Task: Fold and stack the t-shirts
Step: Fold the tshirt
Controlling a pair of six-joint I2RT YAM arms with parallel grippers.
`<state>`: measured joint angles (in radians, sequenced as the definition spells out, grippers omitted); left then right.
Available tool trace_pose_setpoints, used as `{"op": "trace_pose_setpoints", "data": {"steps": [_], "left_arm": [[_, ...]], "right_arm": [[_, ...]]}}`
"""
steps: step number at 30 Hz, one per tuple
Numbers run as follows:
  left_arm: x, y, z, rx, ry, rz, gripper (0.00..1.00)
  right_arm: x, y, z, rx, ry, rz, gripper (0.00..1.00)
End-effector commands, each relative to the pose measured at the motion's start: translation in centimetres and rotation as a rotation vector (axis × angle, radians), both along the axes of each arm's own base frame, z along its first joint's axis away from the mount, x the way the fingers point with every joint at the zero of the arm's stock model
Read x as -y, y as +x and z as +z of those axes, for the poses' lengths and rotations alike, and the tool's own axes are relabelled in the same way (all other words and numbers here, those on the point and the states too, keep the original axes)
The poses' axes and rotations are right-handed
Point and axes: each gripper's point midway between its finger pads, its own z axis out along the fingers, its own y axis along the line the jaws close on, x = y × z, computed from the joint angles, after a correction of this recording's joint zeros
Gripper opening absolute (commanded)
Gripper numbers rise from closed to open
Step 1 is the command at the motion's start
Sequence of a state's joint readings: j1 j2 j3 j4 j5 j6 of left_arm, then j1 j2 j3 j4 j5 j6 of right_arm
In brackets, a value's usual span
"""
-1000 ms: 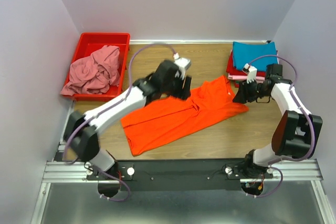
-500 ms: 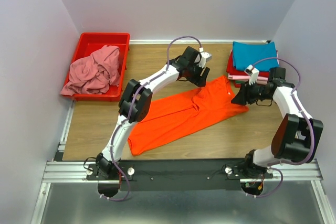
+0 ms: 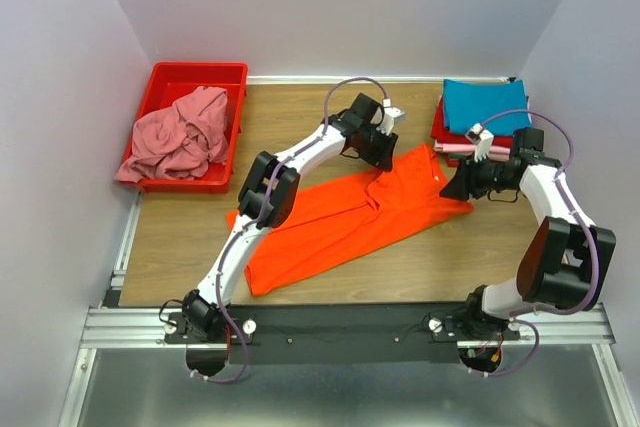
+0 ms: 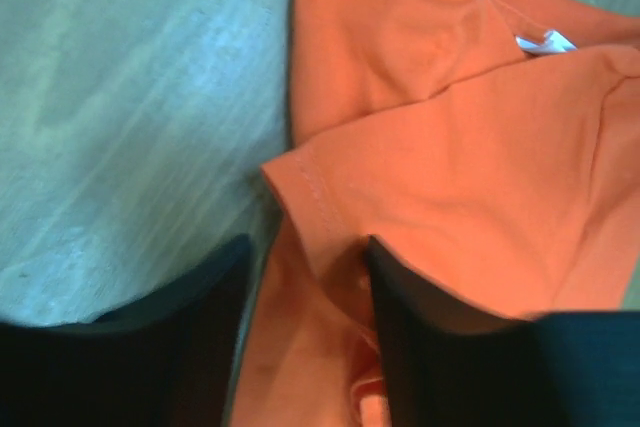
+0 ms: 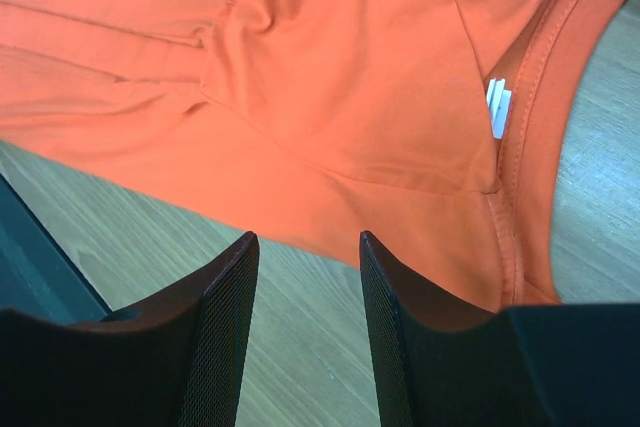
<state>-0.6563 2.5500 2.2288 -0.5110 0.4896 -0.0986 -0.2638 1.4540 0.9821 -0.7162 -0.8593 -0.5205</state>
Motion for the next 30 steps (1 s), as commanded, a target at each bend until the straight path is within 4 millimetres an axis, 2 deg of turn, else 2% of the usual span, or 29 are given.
{"op": "trace_pose_setpoints", "data": {"steps": [1, 2, 4, 5, 7, 8, 10, 11, 12, 13, 17, 18, 21, 22, 24, 25, 27, 28, 30], "left_arm": [[-0.2, -2.7, -3.0, -0.135, 0.004, -0.062, 0.46], [-0.1, -3.1, -3.3, -0.153, -0.001, -0.075, 0.35], [-0.2, -3.8, -3.6, -0.180, -0.005, -0.091, 0.26], [-0.2, -4.2, -3.5, -0.194, -0.015, -0.103, 0.17], [-0.6, -4.1, -3.9, -0.195, 0.008, -0.079, 0.04], [-1.3, -3.2, -4.1, -0.182, 0.032, -0.038, 0.00], [-2.5, -2.2, -4.1, -0.202, 0.038, 0.036, 0.00], [-4.2, -0.4, -3.3, -0.191, 0.034, 0.103, 0.00], [-5.2, 0.1, -3.8, -0.198, 0.035, 0.141, 0.00], [-7.2, 1.8, -2.6, -0.193, 0.025, 0.222, 0.00], [-11.3, 4.1, -2.6, -0.205, 0.046, 0.359, 0.00], [-13.1, 5.2, -2.5, -0.221, 0.046, 0.404, 0.00], [-15.5, 7.0, -2.9, -0.252, 0.036, 0.493, 0.00], [-16.9, 8.2, -2.6, -0.264, 0.015, 0.554, 0.00], [-18.0, 9.6, -2.2, -0.253, -0.002, 0.611, 0.00], [-18.8, 10.9, -1.6, -0.239, -0.030, 0.658, 0.00], [-19.3, 12.3, -0.6, -0.215, -0.055, 0.690, 0.00], [-19.5, 13.4, 0.5, -0.193, -0.073, 0.708, 0.00], [-19.6, 14.2, 2.0, -0.172, -0.093, 0.709, 0.01]], "right_arm": [[-0.2, 0.0, 0.0, -0.006, 0.028, -0.003, 0.52], [-0.1, 0.0, 0.0, -0.005, 0.027, -0.004, 0.52], [-0.1, -0.1, -0.1, -0.010, 0.025, -0.006, 0.53], [-0.1, 0.0, -0.1, -0.009, 0.025, -0.007, 0.53], [0.0, -0.1, -0.2, -0.013, 0.025, -0.008, 0.53], [0.0, -0.1, -0.2, -0.013, 0.025, -0.007, 0.53], [0.0, -0.1, -0.2, -0.014, 0.023, -0.007, 0.53], [0.0, -0.1, -0.3, -0.016, 0.023, -0.011, 0.53], [0.1, -0.1, -0.3, -0.017, 0.021, -0.010, 0.53], [0.1, -0.1, -0.4, -0.019, 0.021, -0.009, 0.53], [0.1, -0.1, -0.5, -0.024, 0.025, -0.011, 0.53], [0.1, -0.1, -0.6, -0.028, 0.028, -0.012, 0.53], [0.0, -0.2, -0.7, -0.035, 0.034, -0.011, 0.53], [-0.1, -0.2, -0.9, -0.045, 0.045, -0.008, 0.53], [-0.2, -0.3, -1.1, -0.054, 0.053, -0.006, 0.53], [-0.3, -0.4, -1.4, -0.066, 0.059, -0.002, 0.53], [-0.4, -0.4, -1.6, -0.068, 0.063, 0.005, 0.53], [-0.6, -0.6, -1.6, -0.064, 0.071, 0.024, 0.53], [-1.2, -0.8, -1.5, -0.045, 0.076, 0.062, 0.53]]}}
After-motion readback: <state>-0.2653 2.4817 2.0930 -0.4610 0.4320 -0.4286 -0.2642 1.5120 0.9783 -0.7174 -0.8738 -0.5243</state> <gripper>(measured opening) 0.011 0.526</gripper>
